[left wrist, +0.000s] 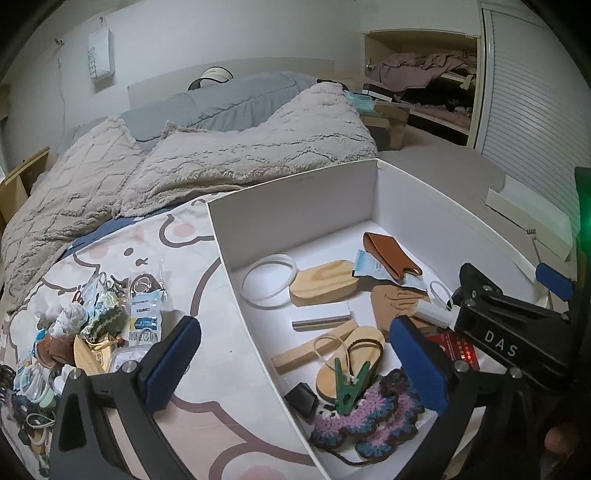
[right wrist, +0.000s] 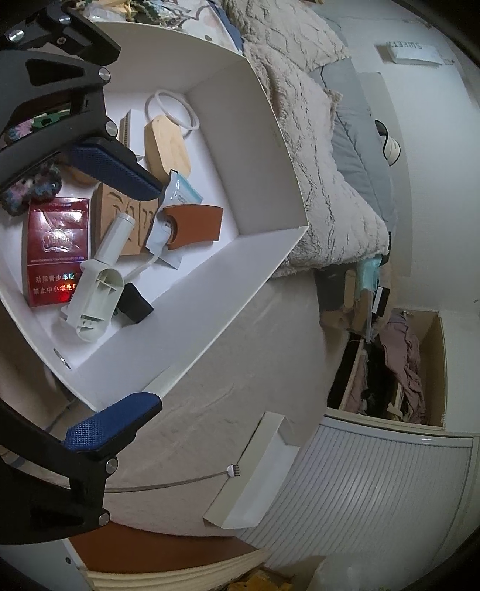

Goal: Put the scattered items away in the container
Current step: 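Withdraw both open tools from the box back toward the pile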

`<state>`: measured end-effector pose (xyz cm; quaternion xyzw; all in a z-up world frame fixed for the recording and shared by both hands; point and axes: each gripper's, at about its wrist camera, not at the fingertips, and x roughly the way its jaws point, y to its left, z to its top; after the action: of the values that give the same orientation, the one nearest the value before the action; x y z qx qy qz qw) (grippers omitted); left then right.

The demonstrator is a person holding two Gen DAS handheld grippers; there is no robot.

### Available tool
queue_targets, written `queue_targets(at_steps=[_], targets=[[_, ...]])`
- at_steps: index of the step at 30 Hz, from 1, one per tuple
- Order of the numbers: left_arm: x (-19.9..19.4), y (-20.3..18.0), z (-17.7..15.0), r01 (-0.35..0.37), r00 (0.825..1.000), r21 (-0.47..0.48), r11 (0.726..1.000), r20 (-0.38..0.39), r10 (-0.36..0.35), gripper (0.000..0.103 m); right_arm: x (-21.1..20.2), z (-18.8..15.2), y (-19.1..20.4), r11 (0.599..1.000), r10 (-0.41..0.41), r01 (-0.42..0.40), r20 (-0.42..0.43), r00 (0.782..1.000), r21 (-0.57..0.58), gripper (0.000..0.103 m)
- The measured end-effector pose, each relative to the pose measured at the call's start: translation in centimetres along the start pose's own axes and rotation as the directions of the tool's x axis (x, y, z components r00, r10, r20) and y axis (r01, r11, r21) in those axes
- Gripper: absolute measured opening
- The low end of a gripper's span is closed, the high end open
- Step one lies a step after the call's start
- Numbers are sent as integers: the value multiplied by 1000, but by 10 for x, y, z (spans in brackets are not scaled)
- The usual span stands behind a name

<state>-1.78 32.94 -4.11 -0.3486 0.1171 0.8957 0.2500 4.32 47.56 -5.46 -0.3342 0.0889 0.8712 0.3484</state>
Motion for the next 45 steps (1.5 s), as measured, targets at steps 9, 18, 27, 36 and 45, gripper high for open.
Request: queue_targets(at_steps=[9,18,27,36,45], targets=[[-2,15,-3,-7,1000,-42,999,5,7,103,-1,1,0,1000,-7,7,1,1000,0,103],[-9,48,-11,-48,999,-76,996,21,50,103,-1,2,0,1000,-1,1,7,1000,16,103],[-24,112,-29,-153,987,-133,979,25,158,103,-4,2,3,1000,10,-10,16,1000,26,103],[-42,173,-56,-240,969,-226,944,-3,246,103,-5,1,8,1000,7,-7,13,1000,5,103],[-60,217,-81,-310,948,-274,910,-18,318,103,-11,1,14,1000,28,-28,26,999,-5,103]])
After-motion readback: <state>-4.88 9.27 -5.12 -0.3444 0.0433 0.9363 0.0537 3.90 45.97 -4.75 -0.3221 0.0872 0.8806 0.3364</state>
